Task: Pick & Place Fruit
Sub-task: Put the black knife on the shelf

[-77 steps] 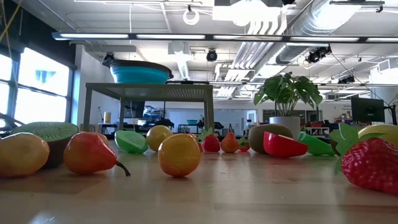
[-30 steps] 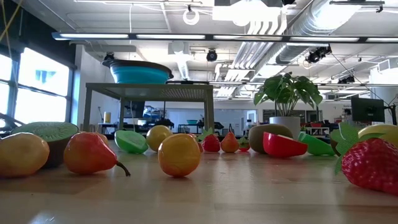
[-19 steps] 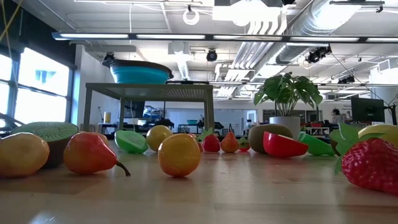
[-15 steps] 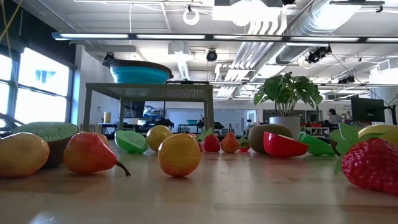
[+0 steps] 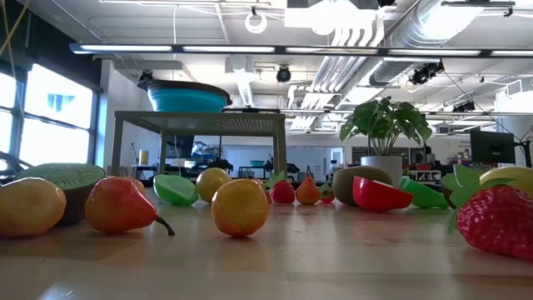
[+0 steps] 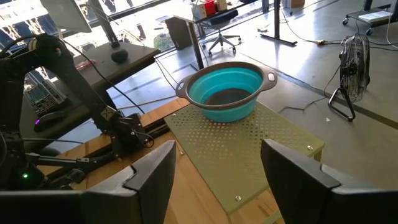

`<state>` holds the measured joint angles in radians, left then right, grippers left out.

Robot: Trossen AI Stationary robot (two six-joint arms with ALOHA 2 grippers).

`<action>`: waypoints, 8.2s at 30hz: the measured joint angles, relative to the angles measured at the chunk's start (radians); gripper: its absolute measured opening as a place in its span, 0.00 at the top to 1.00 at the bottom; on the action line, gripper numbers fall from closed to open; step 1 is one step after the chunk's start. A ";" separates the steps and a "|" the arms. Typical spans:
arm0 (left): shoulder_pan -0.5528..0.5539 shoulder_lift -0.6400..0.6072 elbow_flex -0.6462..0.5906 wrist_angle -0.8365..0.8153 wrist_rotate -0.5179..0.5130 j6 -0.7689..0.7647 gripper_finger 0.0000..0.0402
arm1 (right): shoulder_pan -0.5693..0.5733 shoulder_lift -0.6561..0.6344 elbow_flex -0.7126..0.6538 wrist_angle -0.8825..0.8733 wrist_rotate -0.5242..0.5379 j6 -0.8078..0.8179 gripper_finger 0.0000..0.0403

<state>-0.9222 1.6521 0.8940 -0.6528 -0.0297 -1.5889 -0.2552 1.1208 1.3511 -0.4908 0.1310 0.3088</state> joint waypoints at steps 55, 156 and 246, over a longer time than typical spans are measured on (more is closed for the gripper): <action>0.011 -0.678 0.002 -0.108 -0.664 0.027 0.87 | 0.000 0.000 0.000 0.001 -0.141 0.004 0.43; 0.706 -0.342 0.372 0.348 -0.724 1.218 0.87 | 0.318 0.409 -0.001 0.549 0.216 0.246 0.84; 0.706 -0.617 0.372 0.200 -0.848 1.401 0.66 | -0.366 0.700 0.001 0.671 -0.388 0.661 0.84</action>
<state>-0.2161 1.0355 1.2659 -0.4526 -0.8777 -0.1875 -0.6214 1.8206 1.3521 0.1804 -0.2568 0.9695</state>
